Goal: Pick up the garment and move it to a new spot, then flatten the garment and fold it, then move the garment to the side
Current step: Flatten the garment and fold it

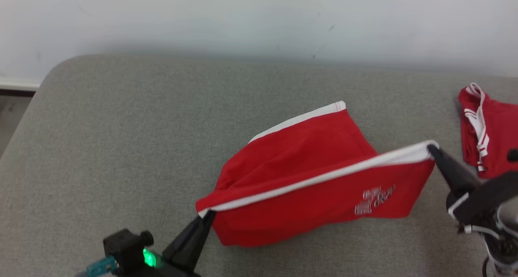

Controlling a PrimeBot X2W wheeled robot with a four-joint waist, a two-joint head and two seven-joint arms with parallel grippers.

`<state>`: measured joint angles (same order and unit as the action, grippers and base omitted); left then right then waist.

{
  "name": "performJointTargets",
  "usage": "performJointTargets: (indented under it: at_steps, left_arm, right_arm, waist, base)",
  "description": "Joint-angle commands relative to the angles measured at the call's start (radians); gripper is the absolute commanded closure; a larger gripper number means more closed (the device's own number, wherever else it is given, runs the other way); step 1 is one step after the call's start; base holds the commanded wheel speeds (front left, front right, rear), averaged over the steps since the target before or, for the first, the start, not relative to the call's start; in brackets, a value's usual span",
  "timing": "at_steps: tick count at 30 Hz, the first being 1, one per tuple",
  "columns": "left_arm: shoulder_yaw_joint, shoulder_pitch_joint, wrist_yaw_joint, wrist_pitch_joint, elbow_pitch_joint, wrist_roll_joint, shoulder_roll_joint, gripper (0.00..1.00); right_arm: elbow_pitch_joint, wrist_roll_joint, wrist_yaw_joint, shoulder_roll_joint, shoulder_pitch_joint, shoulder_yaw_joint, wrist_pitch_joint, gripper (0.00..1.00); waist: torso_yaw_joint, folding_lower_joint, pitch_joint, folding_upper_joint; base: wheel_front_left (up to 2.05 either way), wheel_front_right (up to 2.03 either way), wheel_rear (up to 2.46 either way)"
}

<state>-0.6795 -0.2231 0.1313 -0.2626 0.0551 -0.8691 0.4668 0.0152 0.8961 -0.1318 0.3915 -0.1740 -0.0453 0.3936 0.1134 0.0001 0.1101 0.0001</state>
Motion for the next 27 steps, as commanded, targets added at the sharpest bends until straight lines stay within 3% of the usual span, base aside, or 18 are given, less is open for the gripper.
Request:
performJointTargets:
  at_steps: [1,14,27]
  left_arm:
    - [0.005,-0.018,-0.002,-0.003,0.010,-0.014,-0.005,1.00]
    - [-0.033,-0.274,-0.002,-0.003,0.153,-0.109,-0.044,1.00]
    - [-0.104,-0.377,-0.002,-0.003,0.244,-0.161,-0.078,1.00]
  right_arm:
    - [0.019,-0.007,0.003,0.001,-0.023,-0.002,0.003,1.00]
    - [0.364,-0.188,0.003,-0.009,-0.514,0.108,0.035,1.00]
    - [0.639,-0.281,0.003,-0.036,-0.707,0.212,-0.038,1.00]
  waist:
    - [0.028,-0.0001,0.036,-0.0001]
    - [0.100,-0.0001,0.208,-0.0001]
    - [0.126,-0.0001,0.262,-0.0001]
  base:
    - [0.00,0.00,0.00]
    - [0.00,0.00,0.00]
    - [0.00,0.00,0.00]
